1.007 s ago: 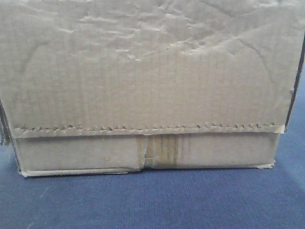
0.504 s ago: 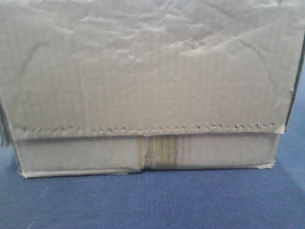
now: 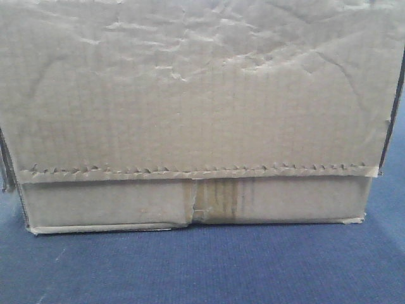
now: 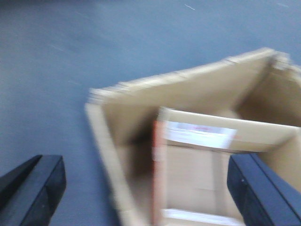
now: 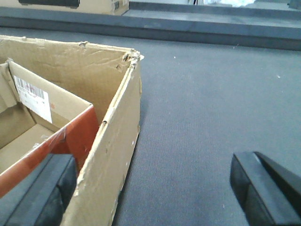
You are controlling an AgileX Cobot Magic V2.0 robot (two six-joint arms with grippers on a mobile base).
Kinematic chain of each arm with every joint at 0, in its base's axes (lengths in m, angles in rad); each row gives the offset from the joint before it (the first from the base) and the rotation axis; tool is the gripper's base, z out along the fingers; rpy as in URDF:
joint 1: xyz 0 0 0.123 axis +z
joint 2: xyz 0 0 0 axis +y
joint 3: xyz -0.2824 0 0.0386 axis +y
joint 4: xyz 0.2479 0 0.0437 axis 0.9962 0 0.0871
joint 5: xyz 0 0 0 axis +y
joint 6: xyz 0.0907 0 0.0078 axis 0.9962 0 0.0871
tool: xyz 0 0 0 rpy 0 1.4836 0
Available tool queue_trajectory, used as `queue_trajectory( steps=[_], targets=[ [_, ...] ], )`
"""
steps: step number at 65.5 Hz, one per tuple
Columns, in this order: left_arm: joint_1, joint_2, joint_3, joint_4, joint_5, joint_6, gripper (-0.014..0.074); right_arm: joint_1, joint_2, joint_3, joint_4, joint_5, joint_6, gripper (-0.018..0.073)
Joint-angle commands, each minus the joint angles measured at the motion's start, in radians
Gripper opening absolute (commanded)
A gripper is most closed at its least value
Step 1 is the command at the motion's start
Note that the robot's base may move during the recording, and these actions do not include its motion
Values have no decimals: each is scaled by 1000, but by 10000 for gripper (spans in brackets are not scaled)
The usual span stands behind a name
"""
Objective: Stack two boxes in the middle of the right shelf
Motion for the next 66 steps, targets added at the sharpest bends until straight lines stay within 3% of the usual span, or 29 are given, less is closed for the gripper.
queue_trajectory(
  steps=[1, 15, 25, 31, 39, 51, 66],
  targets=[
    [35, -42, 26, 32, 0, 26, 598, 2, 32, -55, -8, 31, -1, 569],
    [159, -123, 188, 2, 0, 32, 598, 40, 152, -245, -11, 131, -3, 569],
    [181, -145, 336, -77, 0, 32, 598, 87, 278, -369, -11, 236, -3, 569],
    [164, -145, 394, -128, 0, 32, 598, 102, 351, -423, -11, 326, -3, 569],
    [104, -145, 453, -133, 0, 32, 598, 104, 443, -462, -11, 420, -3, 569],
    [6, -114, 470, -117, 0, 32, 598, 104, 531, -464, 28, 430, -3, 569],
    [9, -34, 470, -104, 0, 25, 598, 104, 603, -464, 44, 430, -3, 569]
  ],
)
